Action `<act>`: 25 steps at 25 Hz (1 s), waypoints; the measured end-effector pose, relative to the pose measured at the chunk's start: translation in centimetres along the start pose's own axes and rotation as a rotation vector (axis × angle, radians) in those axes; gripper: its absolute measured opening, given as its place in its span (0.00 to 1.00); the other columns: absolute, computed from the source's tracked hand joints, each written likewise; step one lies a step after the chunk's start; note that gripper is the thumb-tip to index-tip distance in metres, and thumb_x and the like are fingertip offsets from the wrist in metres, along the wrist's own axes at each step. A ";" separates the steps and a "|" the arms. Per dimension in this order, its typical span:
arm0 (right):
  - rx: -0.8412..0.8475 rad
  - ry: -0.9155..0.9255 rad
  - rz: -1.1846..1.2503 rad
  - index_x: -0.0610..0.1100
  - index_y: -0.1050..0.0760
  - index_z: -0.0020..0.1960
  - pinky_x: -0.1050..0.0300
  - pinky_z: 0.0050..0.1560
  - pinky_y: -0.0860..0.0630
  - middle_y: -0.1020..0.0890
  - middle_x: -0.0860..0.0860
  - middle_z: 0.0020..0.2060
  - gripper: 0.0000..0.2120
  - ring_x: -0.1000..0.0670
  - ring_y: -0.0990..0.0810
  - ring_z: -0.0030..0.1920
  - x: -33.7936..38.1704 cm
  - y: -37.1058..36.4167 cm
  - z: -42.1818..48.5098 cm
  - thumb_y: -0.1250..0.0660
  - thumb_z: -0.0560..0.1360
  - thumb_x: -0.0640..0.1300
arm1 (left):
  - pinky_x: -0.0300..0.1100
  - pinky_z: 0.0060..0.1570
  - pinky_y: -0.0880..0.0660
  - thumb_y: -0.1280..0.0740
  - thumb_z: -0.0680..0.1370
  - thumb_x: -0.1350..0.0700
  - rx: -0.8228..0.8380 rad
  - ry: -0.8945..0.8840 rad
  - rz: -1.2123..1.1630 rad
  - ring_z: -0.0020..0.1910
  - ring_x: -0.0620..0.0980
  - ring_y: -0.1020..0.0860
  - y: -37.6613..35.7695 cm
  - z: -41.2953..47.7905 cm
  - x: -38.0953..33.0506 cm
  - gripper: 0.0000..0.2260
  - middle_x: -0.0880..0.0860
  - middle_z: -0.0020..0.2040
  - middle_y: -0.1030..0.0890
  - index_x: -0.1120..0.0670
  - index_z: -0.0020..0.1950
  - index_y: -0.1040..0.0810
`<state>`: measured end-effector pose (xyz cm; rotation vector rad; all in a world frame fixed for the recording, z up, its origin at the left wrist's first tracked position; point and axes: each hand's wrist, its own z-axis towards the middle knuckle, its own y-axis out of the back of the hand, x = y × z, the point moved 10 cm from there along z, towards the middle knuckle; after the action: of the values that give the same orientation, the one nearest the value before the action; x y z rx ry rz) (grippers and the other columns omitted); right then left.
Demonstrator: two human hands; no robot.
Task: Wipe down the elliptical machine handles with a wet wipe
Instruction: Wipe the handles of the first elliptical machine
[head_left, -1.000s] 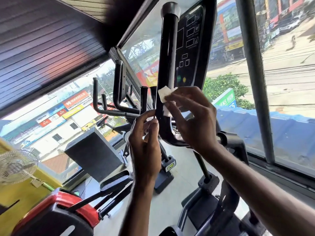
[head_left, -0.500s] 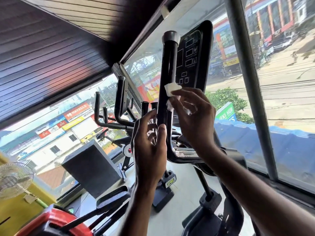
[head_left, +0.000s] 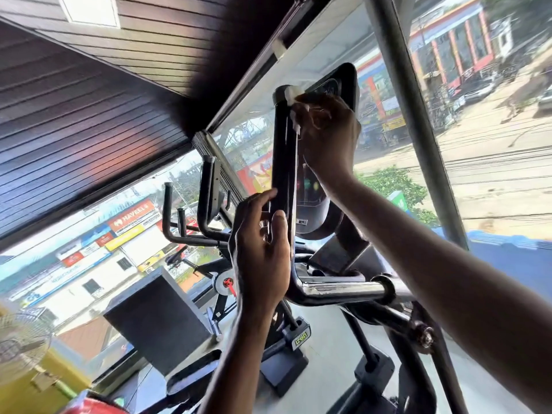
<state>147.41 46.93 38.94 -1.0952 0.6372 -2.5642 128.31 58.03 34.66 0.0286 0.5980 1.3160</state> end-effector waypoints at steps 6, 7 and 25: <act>0.099 -0.052 0.012 0.50 0.15 0.50 0.66 0.42 0.24 0.13 0.55 0.44 0.06 0.63 0.16 0.41 -1.1 0.8 -3.6 0.27 0.74 0.48 | 0.43 0.58 0.22 0.37 0.79 0.58 0.012 0.009 -0.019 0.60 0.46 0.21 0.2 -0.1 -0.4 0.14 0.44 0.60 0.21 0.50 0.64 0.21; 0.081 -0.049 0.014 0.50 0.14 0.50 0.67 0.41 0.25 0.13 0.55 0.43 0.06 0.63 0.17 0.40 -1.0 0.7 -3.4 0.27 0.74 0.48 | 0.37 0.56 0.23 0.37 0.79 0.58 0.018 0.002 -0.019 0.60 0.45 0.21 0.2 0.0 -0.5 0.14 0.45 0.60 0.21 0.51 0.64 0.21; 0.103 0.063 -0.034 0.46 0.14 0.54 0.58 0.43 0.21 0.22 0.55 0.43 0.08 0.57 0.20 0.39 1.1 0.1 -1.8 0.28 0.76 0.45 | 0.27 0.52 0.26 0.38 0.78 0.57 0.010 0.054 -0.067 0.59 0.43 0.20 0.7 -1.1 -0.3 0.16 0.46 0.61 0.19 0.53 0.64 0.20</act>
<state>145.38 46.85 38.47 -1.0036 0.4984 -2.6378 127.17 57.64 34.06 -0.0191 0.6462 1.2522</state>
